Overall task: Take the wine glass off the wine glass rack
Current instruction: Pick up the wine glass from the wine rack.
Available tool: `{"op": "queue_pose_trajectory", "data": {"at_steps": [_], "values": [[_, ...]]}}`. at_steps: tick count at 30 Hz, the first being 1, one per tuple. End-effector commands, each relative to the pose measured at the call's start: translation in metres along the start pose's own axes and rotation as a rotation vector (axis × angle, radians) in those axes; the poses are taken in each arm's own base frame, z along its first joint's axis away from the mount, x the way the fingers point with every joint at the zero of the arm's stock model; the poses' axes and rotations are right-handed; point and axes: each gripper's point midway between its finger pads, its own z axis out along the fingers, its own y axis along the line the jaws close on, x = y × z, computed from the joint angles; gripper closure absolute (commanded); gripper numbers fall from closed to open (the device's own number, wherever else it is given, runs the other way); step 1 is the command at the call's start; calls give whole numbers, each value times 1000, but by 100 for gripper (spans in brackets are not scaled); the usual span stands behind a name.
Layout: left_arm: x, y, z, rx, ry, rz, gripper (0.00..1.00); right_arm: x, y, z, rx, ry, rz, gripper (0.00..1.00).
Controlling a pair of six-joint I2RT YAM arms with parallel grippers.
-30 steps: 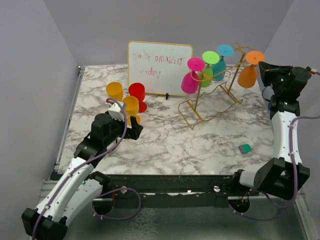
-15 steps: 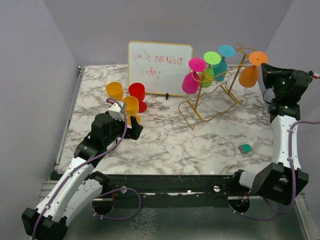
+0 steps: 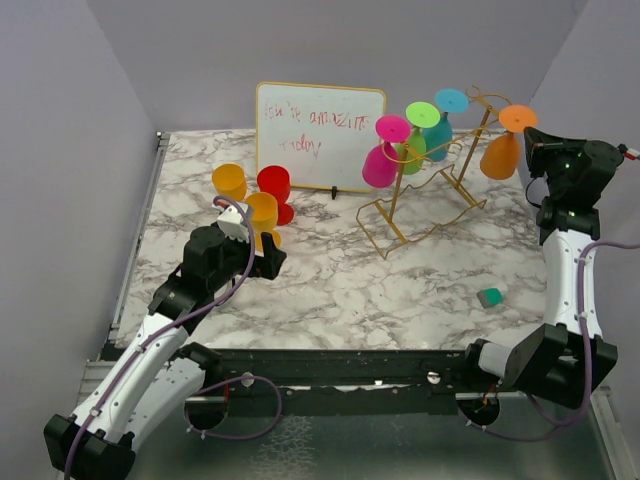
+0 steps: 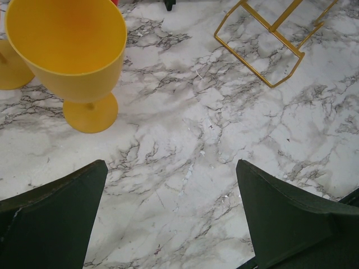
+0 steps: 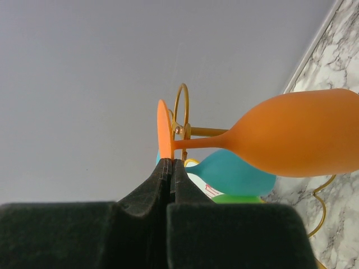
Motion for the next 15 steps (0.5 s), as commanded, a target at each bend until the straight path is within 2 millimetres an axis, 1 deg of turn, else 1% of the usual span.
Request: {"op": "queue_pose_trajectory", "data": {"at_steps": [1, 6, 10, 15], "values": [[-3, -3, 0, 22, -11, 11, 1, -12, 1, 2, 7, -52, 16, 100], [-2, -3, 1, 21, -5, 12, 1, -6, 4, -4, -8, -23, 6, 100], [-1, -3, 2, 23, -2, 11, 1, -6, 13, -13, -32, -26, 5, 99], [-2, -4, 1, 27, -5, 11, 1, -8, 6, -28, 13, -52, -36, 100]]}}
